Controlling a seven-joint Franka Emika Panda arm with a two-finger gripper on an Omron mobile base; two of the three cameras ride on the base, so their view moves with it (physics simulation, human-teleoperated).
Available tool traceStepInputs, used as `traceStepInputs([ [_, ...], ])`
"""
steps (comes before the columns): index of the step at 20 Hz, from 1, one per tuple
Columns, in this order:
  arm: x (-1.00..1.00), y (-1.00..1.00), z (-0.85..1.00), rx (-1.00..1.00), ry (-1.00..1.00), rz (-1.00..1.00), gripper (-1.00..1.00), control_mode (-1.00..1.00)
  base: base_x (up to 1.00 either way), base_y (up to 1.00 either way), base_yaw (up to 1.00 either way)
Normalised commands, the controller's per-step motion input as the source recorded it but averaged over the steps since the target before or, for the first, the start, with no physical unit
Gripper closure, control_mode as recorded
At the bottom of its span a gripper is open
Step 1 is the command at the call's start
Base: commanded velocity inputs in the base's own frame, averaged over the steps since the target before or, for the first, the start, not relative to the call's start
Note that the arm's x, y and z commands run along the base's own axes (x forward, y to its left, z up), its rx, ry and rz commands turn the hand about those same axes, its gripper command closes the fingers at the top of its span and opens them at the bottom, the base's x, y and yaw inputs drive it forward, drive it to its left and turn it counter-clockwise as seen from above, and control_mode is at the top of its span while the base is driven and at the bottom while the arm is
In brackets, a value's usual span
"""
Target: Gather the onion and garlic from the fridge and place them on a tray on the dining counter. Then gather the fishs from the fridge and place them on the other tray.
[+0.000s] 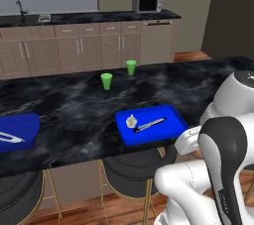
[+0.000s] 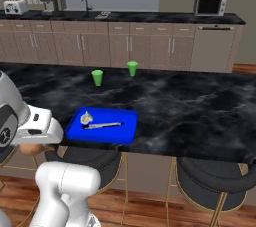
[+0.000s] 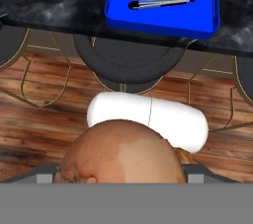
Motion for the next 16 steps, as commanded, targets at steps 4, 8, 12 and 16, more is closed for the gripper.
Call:
traceStepInputs([
  [4, 0.49, -0.19, -0.01, 0.06, 0.01, 0.01, 1.00, -1.00, 0.42, -0.17, 0.01],
  [8, 1.00, -0.33, -0.07, 0.12, 0.04, 0.03, 1.00, -1.00, 0.00, 0.00, 0.00],
  [12, 1.00, -0.20, -0.12, 0.10, 0.06, 0.01, 1.00, -1.00, 0.00, 0.00, 0.00],
  [16, 0.92, -0.03, -0.23, 0.04, 0.09, 0.00, 1.00, -1.00, 0.00, 0.00, 0.00],
])
